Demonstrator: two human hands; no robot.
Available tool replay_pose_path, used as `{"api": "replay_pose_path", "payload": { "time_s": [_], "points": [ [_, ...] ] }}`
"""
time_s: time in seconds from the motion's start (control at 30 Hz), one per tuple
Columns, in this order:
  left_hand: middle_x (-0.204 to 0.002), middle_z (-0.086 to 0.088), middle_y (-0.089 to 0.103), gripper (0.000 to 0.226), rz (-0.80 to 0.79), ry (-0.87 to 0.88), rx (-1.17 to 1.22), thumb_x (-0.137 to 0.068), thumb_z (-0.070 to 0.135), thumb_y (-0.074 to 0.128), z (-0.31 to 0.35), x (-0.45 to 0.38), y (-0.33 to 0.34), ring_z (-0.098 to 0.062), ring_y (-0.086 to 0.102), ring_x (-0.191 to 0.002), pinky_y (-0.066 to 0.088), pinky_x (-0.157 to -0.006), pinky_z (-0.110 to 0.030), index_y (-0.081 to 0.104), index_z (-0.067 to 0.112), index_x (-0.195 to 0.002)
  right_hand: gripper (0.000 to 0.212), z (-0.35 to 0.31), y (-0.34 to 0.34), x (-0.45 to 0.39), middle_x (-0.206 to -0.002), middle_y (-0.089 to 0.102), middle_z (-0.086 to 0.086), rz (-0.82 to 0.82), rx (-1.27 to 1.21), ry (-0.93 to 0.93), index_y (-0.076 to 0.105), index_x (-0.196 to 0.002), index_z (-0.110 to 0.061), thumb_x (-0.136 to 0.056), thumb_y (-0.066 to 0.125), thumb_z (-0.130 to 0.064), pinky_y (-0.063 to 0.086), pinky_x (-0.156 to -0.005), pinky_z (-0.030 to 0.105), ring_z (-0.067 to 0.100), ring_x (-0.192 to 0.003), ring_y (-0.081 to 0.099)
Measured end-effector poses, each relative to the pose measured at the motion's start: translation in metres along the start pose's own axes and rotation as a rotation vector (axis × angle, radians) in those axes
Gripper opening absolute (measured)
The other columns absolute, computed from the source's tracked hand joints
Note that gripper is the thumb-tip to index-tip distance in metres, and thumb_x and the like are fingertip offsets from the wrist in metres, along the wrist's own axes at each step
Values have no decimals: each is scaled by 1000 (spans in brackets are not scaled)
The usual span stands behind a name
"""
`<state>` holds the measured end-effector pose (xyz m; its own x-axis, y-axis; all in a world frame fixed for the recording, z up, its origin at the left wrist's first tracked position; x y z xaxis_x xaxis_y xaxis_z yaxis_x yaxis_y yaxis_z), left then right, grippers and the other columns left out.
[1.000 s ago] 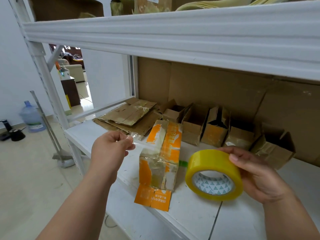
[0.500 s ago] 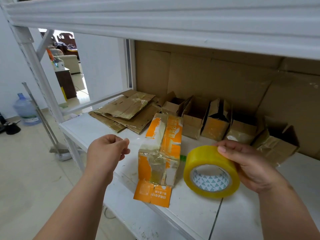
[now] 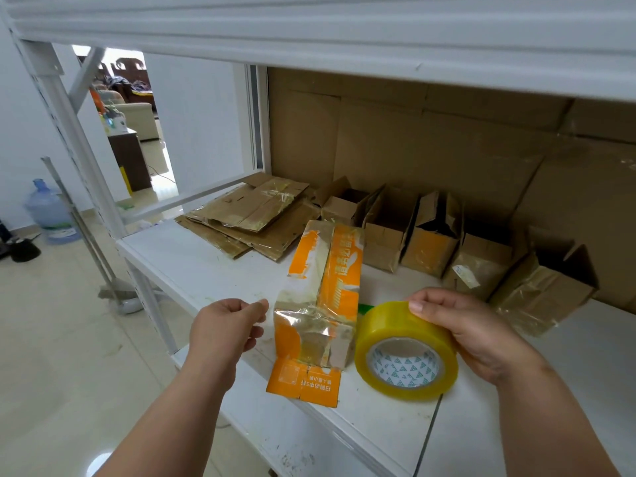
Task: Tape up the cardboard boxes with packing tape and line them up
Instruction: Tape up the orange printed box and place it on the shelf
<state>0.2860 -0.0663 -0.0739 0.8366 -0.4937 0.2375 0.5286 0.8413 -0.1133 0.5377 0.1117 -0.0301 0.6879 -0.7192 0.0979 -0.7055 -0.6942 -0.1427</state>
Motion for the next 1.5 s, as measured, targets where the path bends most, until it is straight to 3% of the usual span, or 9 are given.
{"api": "replay_pose_path", "payload": {
  "time_s": [0.4,0.6,0.73,0.8,0.9,1.0,1.13,1.33,1.5],
  "points": [
    [-102,-9,63,17,-130,-92,16,-92,26,68,-14,4,13,-25,62,-93,55,-77,-40,66,20,-108,17,11,1,1,-77,69,7,68,-33,32,75,-80,-16,-70,79,-28,48,-74,33,21,-74,63],
    [-81,-6,74,27,-151,88,-35,-96,0,55,8,5,19,-27,67,-85,55,-80,-39,73,16,-85,22,14,1,4,-76,68,4,80,-23,27,70,-91,-4,-81,74,-23,47,-73,32,20,-74,62],
    [-87,-1,72,24,-141,206,-299,-100,33,53,36,9,18,-21,70,-86,56,-86,-44,72,18,-100,13,16,0,5,-74,68,2,107,20,40,71,-89,-9,-93,60,-13,47,-74,33,19,-73,61],
    [-97,5,70,46,-166,292,-648,-92,62,48,52,15,29,-17,67,-90,54,-82,-40,65,23,-108,16,17,-1,5,-72,67,-2,143,51,50,71,-83,-15,-93,59,-11,47,-74,33,17,-73,60],
    [-100,10,60,63,-146,328,-930,-82,75,52,58,15,40,-13,57,-93,47,-72,-32,57,28,-124,21,18,-4,3,-67,65,-8,205,151,64,71,-73,-24,-88,59,-15,47,-71,33,16,-71,59],
    [-109,10,57,66,-112,358,-837,-84,67,60,55,12,40,-15,58,-98,48,-77,-34,44,31,-137,21,11,-2,2,-74,68,-11,249,272,39,72,-77,-27,-88,59,-15,48,-70,29,14,-75,61],
    [-122,8,59,28,-65,764,-734,-92,35,65,63,30,50,-19,56,-107,46,-79,-33,62,30,-120,26,-20,12,5,-98,64,-17,325,519,-134,67,-89,-34,-90,60,-9,41,-69,8,-4,-90,58],
    [-129,17,61,33,-112,882,-797,-93,49,55,52,31,55,-13,48,-119,47,-90,-31,71,31,-114,26,-38,67,4,-118,53,-26,124,971,-321,68,-120,-39,-98,55,-34,36,-104,30,4,-115,46],
    [-140,20,53,56,-209,845,-731,-83,62,48,39,25,52,-8,45,-128,44,-101,-33,66,34,-128,34,-41,74,4,-123,48,-27,68,1113,-276,63,-126,-43,-95,55,-52,31,-106,31,2,-117,42]
  ]
}}
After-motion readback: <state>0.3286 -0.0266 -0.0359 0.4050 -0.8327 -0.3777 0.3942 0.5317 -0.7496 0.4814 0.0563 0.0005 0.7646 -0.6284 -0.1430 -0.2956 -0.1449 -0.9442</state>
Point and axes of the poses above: each hand's wrist, its own x-axis away from the middle knuckle, its own y-axis out of the palm, z = x × y, the point moved 8 cm from there along -x, towards the middle knuckle
